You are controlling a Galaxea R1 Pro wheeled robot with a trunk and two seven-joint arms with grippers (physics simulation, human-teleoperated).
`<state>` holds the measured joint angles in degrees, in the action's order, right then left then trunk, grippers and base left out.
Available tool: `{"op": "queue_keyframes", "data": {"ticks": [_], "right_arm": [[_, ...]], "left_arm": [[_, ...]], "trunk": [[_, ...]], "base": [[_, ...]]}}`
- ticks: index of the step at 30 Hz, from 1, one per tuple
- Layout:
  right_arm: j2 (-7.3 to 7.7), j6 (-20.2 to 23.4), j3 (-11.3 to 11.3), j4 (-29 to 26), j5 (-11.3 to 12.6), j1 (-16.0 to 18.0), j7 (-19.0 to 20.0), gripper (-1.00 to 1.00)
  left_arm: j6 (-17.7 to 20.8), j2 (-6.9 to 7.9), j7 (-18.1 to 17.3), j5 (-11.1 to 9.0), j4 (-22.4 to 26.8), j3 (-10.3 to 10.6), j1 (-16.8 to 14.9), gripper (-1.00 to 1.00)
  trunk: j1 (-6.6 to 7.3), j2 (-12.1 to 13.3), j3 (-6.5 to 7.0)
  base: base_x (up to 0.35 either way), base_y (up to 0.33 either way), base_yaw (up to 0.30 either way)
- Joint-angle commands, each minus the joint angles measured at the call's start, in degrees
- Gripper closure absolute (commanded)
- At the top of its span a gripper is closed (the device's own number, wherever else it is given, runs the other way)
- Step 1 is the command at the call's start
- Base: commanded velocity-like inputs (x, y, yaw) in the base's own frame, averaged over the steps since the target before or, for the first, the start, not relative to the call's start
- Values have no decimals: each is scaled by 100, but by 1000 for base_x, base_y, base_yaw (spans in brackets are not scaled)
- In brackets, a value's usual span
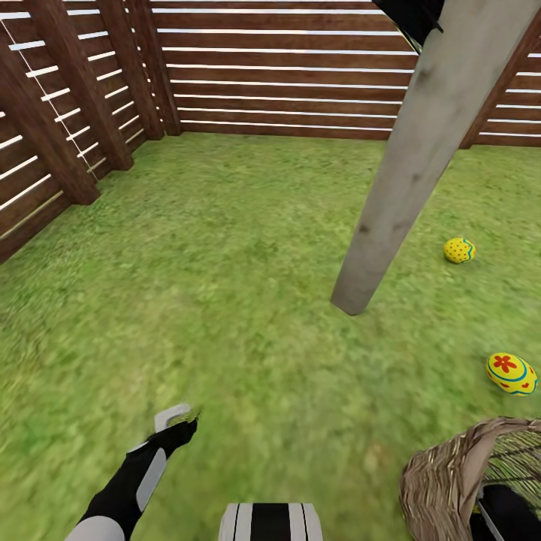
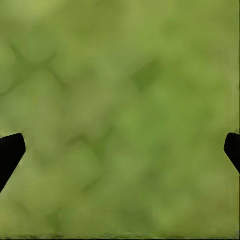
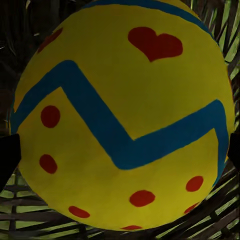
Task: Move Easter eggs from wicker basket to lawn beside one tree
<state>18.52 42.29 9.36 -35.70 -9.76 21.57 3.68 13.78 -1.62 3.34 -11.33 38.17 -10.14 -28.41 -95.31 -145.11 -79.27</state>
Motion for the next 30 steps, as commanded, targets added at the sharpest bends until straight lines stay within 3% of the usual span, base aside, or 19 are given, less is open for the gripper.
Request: {"op": "queue_keyframes", "data": {"ticks": [1, 5, 8, 9, 23, 28, 30], "right_arm": [[-36, 25, -17, 29, -22, -4, 45, 100], [-152, 25, -93, 37, -534, -3, 45, 100], [-218, 25, -92, 37, -626, -3, 45, 100], [-218, 25, -92, 37, 756, -3, 45, 100], [-210, 19, -84, 37, 758, -3, 36, 100], [-185, 25, -76, 37, 772, -3, 36, 100], [-176, 25, -77, 37, 773, -3, 36, 100]], "left_arm": [[31, 29, 18, -62, -21, -13, 33, -100], [66, 144, 17, -71, -147, -14, 166, -100], [72, 143, 17, -72, -242, -20, 264, -100], [76, 139, 17, -72, -662, -22, 494, -100], [90, 118, 17, -78, -639, -14, 493, -100], [92, 118, 20, -80, -522, -15, 494, -100], [232, 121, 25, -76, -268, -20, 494, -100]], "trunk": [[0, -1, -4], [8, 3, 62], [16, 7, 129], [18, 8, 151], [54, 27, 461], [67, 34, 572], [72, 36, 616]], "base": [[0, 0, 0], [0, 0, 0], [0, 0, 0], [0, 0, 0], [0, 0, 0], [0, 0, 0], [0, 0, 0]]}}
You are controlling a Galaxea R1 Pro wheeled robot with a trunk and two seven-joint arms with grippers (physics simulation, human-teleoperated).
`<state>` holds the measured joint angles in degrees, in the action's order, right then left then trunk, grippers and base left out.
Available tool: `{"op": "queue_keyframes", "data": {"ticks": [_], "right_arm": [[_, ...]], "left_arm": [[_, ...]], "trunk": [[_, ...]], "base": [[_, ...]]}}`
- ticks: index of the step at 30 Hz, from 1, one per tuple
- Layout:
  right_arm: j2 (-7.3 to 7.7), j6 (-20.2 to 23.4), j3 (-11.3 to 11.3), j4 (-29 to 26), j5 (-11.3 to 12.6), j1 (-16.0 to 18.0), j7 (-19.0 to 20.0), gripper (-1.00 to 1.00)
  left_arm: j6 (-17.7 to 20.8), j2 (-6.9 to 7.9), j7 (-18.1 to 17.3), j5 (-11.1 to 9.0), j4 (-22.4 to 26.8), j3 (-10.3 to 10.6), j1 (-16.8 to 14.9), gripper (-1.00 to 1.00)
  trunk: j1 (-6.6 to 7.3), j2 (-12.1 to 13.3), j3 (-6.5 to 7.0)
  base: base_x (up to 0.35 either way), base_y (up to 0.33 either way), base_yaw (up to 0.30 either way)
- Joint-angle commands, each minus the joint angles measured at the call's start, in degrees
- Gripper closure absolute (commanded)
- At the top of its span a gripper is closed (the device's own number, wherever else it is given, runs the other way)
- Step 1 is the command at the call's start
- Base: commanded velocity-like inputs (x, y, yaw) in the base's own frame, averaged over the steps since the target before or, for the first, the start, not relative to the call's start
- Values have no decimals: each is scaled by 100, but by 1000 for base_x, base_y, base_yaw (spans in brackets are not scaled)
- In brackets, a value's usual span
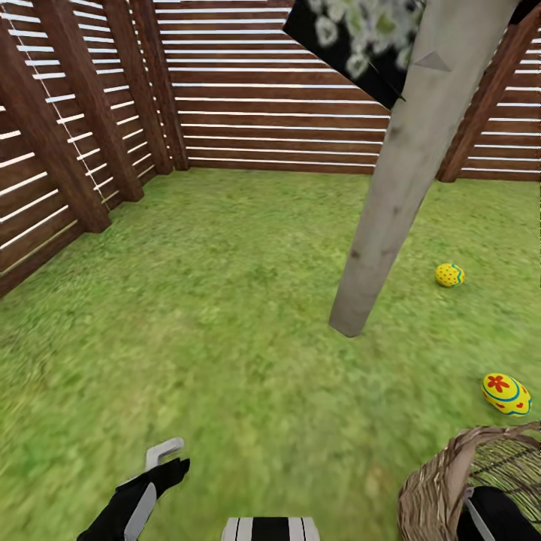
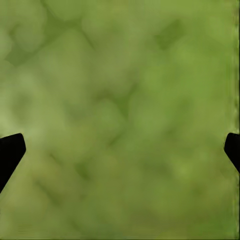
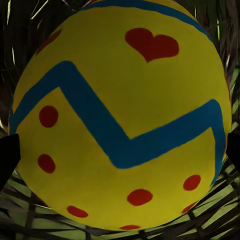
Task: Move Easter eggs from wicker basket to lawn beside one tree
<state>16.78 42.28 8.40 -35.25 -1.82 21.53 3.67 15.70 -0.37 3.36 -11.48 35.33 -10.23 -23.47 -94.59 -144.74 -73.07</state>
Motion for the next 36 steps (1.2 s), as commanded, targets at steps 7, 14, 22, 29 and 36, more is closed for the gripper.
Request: {"op": "queue_keyframes", "data": {"ticks": [7, 14, 22, 29, 36], "right_arm": [[18, 26, 10, -56, -66, 1, 21, 100], [66, 1, 34, -303, -72, 1, -2, 100], [231, -7, 65, -340, -61, 1, 2, 100], [238, -9, 65, -342, -56, 1, -6, 100], [238, 0, 57, -342, -46, 1, -7, 100]], "left_arm": [[1541, 29, 40, -107, 1651, -37, -7, -100], [2073, 32, 47, -190, 1843, -63, -37, -100], [1773, 57, 40, -197, 1169, -60, -357, -100], [1764, 19, 42, -177, 1038, -34, -360, -100], [1769, 12, 40, -179, 997, -32, -360, -100]], "trunk": [[19, 8, 151], [37, 17, 306], [57, 28, 484], [76, 37, 639], [94, 47, 794]], "base": [[0, 0, 0], [0, 0, 0], [0, 0, 0], [0, 0, 0], [0, 0, 0]]}}
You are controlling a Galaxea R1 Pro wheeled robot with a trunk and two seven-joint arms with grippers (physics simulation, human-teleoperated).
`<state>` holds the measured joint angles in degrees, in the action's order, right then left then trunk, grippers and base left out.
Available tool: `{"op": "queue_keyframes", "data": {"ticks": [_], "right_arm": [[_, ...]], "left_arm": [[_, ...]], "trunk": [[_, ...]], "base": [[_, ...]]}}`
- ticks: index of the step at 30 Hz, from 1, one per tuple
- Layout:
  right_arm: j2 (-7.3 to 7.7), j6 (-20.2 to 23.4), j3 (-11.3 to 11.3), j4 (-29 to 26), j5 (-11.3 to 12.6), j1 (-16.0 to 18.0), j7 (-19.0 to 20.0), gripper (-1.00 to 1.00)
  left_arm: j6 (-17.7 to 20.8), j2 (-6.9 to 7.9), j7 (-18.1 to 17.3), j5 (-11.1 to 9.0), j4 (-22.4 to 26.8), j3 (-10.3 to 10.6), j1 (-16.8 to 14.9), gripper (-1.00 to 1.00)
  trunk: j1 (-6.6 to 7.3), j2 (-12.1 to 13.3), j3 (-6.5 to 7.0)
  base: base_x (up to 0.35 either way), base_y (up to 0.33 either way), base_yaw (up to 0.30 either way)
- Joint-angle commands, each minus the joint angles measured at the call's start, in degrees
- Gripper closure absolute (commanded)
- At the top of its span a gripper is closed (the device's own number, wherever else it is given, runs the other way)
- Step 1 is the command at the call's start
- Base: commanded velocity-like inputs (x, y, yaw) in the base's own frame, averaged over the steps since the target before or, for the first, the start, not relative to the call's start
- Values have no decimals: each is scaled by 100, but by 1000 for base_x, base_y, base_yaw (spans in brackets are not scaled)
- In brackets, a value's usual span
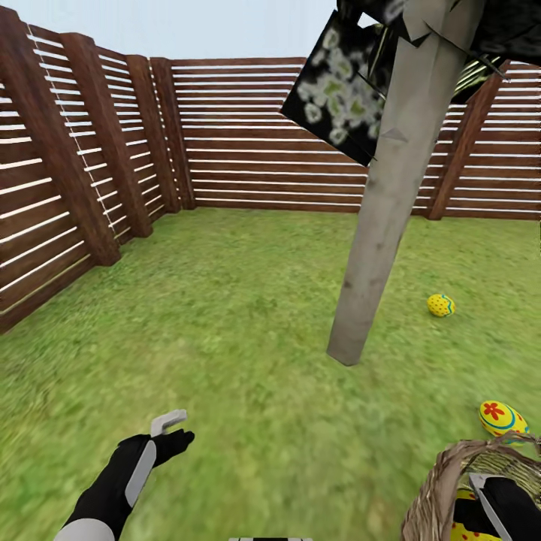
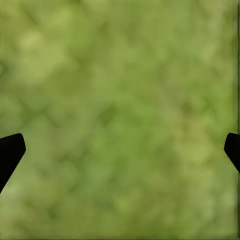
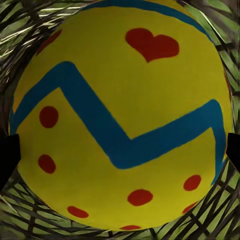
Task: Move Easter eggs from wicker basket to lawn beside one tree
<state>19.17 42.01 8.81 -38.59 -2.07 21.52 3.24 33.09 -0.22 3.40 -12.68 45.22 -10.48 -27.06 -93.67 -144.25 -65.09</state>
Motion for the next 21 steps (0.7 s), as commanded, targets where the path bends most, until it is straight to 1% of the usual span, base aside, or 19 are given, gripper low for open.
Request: {"op": "queue_keyframes", "data": {"ticks": [1, 7, 8, 9, 11, 14, 19, 21], "right_arm": [[-1, 27, 16, -8, -21, 2, 36, 100], [-1, 27, 15, -8, -21, 2, 36, 100], [-1, 27, 15, -8, -21, 2, 36, 100], [-1, 27, 15, -8, -21, 2, 36, 100], [-8, 27, 9, -8, -21, 2, 36, 100], [-13, 27, 4, -5, -21, 1, 35, 100], [-27, 27, -10, 0, -19, 2, 34, 100], [-28, 25, -11, 0, -20, 2, 33, 100]], "left_arm": [[31, -4, 32, -59, 6, -7, -1, -100], [31, -20, 29, -59, 5, -7, -1, -100], [29, -23, 29, -59, 5, 0, -1, -100], [-3, -27, 29, -59, 6, 10, -1, -100], [-261, -30, 29, -63, -3, 8, -1, -100], [-390, -37, 25, -67, -248, 10, -1, -100], [-401, -39, 20, -68, -302, 11, -1, -100], [-420, -41, 18, -68, -298, 17, -1, -100]], "trunk": [[3, 0, 18], [19, 8, 151], [19, 8, 151], [19, 8, 151], [19, 8, 151], [19, 8, 151], [19, 8, 151], [21, 9, 173]], "base": [[0, 0, 0], [0, 0, 0], [0, 0, 0], [0, 0, 0], [-59, 0, 0], [-280, 0, 0], [-339, 0, 0], [-148, 0, 0]]}}
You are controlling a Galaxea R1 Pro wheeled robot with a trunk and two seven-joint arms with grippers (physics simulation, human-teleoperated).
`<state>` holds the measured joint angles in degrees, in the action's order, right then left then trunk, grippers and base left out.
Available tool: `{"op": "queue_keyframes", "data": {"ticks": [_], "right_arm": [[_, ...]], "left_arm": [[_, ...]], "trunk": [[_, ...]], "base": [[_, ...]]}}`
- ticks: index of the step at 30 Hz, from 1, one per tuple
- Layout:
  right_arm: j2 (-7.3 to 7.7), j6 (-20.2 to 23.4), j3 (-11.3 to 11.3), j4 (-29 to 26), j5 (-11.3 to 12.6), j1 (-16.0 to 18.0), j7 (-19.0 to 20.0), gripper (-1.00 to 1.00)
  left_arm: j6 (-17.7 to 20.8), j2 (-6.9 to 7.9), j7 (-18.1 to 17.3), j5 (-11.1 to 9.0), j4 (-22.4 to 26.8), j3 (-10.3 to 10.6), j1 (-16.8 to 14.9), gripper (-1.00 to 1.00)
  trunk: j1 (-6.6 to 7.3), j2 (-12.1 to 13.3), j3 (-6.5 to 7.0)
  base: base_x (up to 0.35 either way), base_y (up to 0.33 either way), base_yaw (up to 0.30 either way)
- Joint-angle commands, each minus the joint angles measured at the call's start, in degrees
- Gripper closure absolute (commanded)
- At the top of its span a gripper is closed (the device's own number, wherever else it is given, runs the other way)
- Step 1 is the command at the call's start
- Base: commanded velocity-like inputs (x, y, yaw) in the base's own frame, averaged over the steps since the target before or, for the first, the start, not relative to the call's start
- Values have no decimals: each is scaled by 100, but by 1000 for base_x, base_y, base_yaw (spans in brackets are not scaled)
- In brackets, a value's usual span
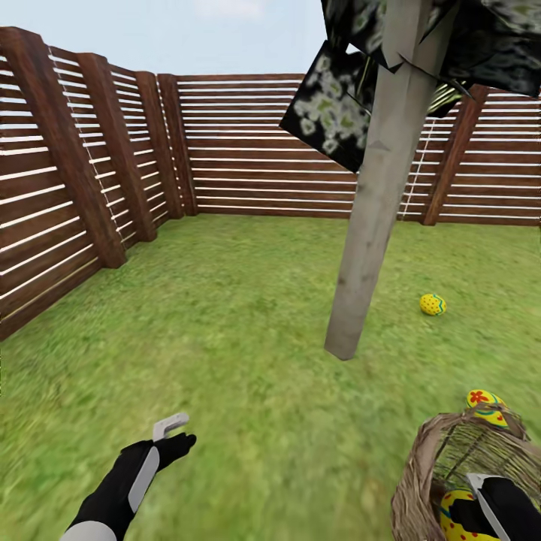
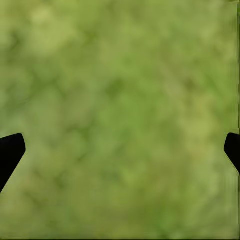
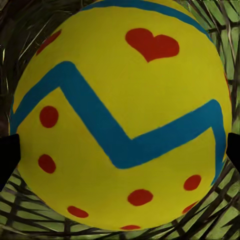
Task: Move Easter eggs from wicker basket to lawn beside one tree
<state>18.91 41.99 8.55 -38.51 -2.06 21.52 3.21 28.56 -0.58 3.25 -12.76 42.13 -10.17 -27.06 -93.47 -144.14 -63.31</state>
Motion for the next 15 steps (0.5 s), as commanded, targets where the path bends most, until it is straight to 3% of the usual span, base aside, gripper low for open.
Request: {"op": "queue_keyframes", "data": {"ticks": [1, 15], "right_arm": [[-1, 22, 11, -8, -22, 1, 36, 100], [-26, 28, -1, -1, -36, 1, 41, 100]], "left_arm": [[35, -7, 32, -60, 8, -13, -1, -100], [104, -100, 35, -51, -14, -12, -1, -100]], "trunk": [[4, -1, 18], [40, 18, 328]], "base": [[-30, 0, 0], [-1, 0, 0]]}}
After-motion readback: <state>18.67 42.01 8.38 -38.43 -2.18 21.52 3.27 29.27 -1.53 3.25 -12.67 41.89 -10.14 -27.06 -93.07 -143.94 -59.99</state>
